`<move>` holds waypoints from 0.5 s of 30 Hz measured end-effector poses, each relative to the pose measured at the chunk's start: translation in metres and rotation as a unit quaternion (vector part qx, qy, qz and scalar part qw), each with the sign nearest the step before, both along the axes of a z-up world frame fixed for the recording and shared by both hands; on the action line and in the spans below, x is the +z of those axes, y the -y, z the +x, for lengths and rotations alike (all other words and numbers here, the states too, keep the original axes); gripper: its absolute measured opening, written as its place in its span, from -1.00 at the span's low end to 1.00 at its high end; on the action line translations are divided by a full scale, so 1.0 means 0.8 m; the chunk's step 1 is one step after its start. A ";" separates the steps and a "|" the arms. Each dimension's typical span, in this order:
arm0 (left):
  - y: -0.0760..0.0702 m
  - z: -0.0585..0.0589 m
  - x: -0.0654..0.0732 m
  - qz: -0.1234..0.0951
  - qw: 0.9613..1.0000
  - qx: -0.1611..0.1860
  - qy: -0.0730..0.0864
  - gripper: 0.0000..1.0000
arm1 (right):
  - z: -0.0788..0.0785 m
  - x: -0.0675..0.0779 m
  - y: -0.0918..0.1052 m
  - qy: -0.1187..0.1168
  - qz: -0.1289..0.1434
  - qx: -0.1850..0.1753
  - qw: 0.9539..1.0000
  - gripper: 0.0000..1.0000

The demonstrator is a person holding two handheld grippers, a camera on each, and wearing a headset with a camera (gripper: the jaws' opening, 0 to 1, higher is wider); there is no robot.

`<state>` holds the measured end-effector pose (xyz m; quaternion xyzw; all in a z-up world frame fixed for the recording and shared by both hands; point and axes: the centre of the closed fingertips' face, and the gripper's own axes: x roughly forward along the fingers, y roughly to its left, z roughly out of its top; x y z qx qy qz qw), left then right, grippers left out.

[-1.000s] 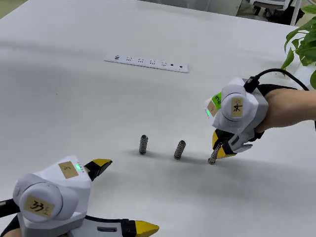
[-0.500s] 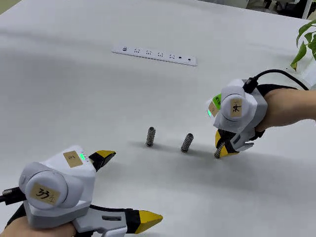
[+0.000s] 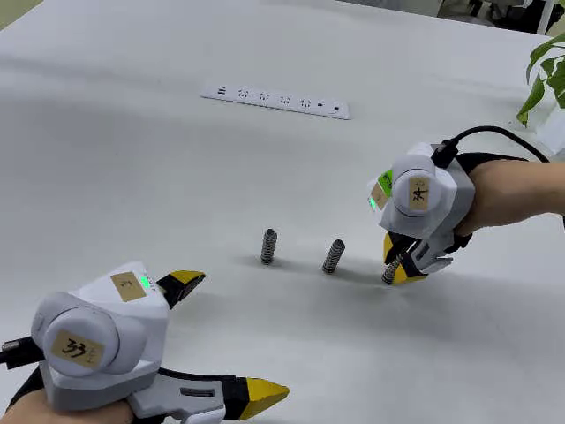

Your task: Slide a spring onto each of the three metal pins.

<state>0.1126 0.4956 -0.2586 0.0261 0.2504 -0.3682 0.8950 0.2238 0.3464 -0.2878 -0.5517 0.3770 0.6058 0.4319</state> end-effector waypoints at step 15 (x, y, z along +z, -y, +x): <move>0.001 0.009 0.017 0.000 1.000 -0.008 0.011 1.00 | -0.004 0.034 0.013 0.026 0.077 -0.045 0.996 0.16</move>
